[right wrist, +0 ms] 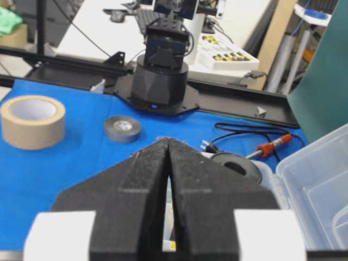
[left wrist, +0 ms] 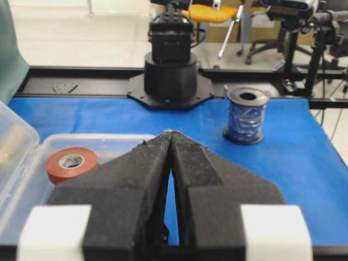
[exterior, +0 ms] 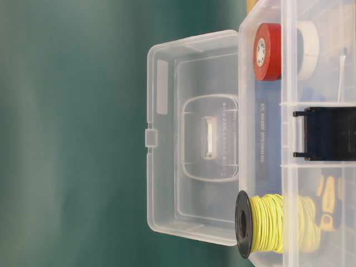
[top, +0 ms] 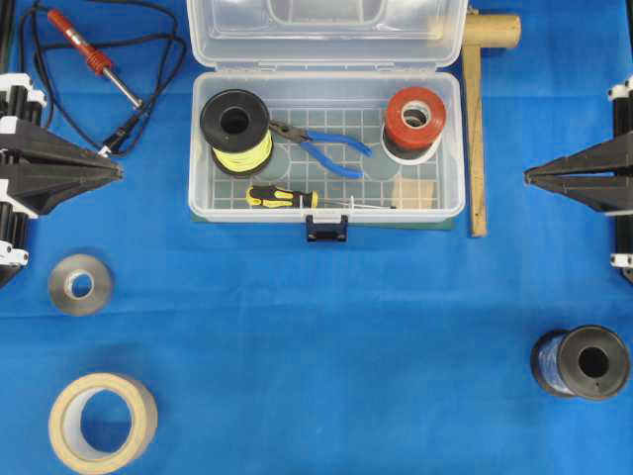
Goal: Pick the nipper from the toolbox among several items.
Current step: 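Move the right gripper over the blue-handled nippers in the toolbox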
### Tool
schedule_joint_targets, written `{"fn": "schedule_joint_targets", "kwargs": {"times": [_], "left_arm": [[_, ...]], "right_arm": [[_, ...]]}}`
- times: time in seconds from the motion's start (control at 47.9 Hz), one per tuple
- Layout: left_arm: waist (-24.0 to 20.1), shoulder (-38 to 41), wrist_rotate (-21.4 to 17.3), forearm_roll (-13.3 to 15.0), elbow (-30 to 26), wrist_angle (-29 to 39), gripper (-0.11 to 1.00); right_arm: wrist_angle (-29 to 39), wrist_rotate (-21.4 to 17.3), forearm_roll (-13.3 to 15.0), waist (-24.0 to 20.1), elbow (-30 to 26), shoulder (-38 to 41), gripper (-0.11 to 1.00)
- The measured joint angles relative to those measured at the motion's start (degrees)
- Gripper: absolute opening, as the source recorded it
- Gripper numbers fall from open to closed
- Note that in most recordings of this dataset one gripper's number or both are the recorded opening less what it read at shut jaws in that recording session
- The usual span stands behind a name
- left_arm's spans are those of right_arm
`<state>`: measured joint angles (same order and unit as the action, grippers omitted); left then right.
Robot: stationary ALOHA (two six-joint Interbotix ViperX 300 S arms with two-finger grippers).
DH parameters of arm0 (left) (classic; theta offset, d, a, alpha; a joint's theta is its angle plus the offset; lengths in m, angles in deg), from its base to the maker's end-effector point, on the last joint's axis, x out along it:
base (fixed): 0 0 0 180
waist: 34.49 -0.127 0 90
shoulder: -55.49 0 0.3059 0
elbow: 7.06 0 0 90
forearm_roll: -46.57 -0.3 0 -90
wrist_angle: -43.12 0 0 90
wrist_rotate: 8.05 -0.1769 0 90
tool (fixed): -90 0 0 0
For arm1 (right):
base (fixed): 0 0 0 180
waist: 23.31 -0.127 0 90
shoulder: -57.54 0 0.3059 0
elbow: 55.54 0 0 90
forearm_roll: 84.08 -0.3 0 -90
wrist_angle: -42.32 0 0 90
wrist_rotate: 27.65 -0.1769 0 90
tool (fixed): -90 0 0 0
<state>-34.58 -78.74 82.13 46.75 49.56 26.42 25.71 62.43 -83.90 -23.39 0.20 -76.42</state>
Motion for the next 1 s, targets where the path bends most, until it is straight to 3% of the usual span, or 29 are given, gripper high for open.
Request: {"fn": "schedule_joint_targets", "kwargs": {"times": [0.104,0.292,0.606,0.71,0.877,1.003], "left_arm": [[0.0,1.0,0.0,1.6,0.0,0.2,0.0],[0.0,1.8,0.0,1.9,-0.1,0.2,0.0],[0.0,1.5,0.0,1.9,0.0,0.2,0.0],[0.0,1.5,0.1,1.9,0.0,0.2,0.0],[0.0,1.5,0.1,1.9,-0.1,0.2,0.0],[0.0,1.5,0.1,2.0,0.0,0.3,0.0]], "right_arm": [[0.5,-0.2,0.0,0.8,-0.8,0.8,0.0],[6.9,-1.0,-0.1,4.7,-6.9,6.7,0.0],[22.3,-2.3,-0.3,13.9,-21.7,25.8,0.02],[27.2,-2.0,-0.2,15.6,-26.5,32.9,0.18],[36.0,-1.9,1.8,16.6,-35.3,44.6,0.67],[39.9,-2.1,3.4,17.1,-40.2,51.5,0.67]]}}
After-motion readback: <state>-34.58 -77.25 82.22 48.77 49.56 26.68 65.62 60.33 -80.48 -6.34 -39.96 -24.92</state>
